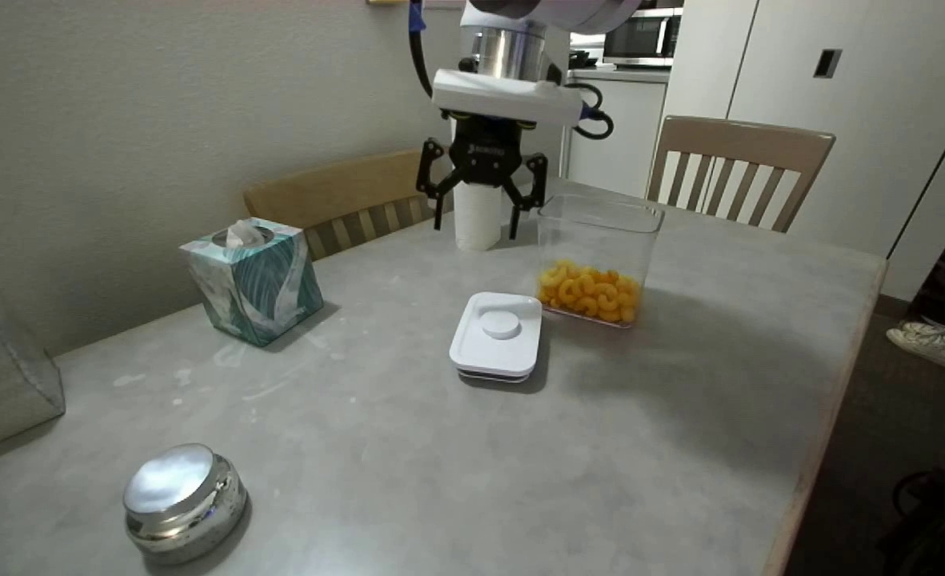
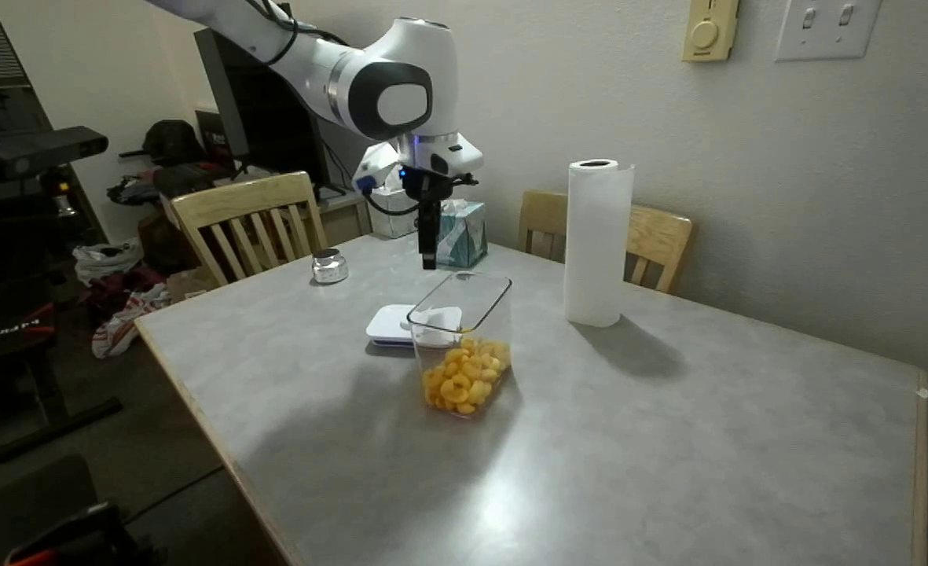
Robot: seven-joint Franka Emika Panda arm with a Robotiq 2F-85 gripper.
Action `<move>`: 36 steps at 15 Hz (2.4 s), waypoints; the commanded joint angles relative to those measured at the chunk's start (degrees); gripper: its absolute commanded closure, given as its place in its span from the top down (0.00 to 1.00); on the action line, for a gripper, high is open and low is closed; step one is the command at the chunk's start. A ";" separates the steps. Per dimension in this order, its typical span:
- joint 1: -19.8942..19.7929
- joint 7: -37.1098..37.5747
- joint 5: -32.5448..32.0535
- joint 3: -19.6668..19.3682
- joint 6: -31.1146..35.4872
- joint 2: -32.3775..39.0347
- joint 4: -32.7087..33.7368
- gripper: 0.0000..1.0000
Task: Put the lid on the container and press the top
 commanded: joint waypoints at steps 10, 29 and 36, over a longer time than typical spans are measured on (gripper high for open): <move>-1.14 -5.92 3.30 2.57 -1.17 8.01 3.74 1.00; 0.27 -0.60 2.57 0.71 -0.52 5.43 -5.67 1.00; 0.13 -1.04 1.93 0.08 -1.25 5.73 -4.36 0.48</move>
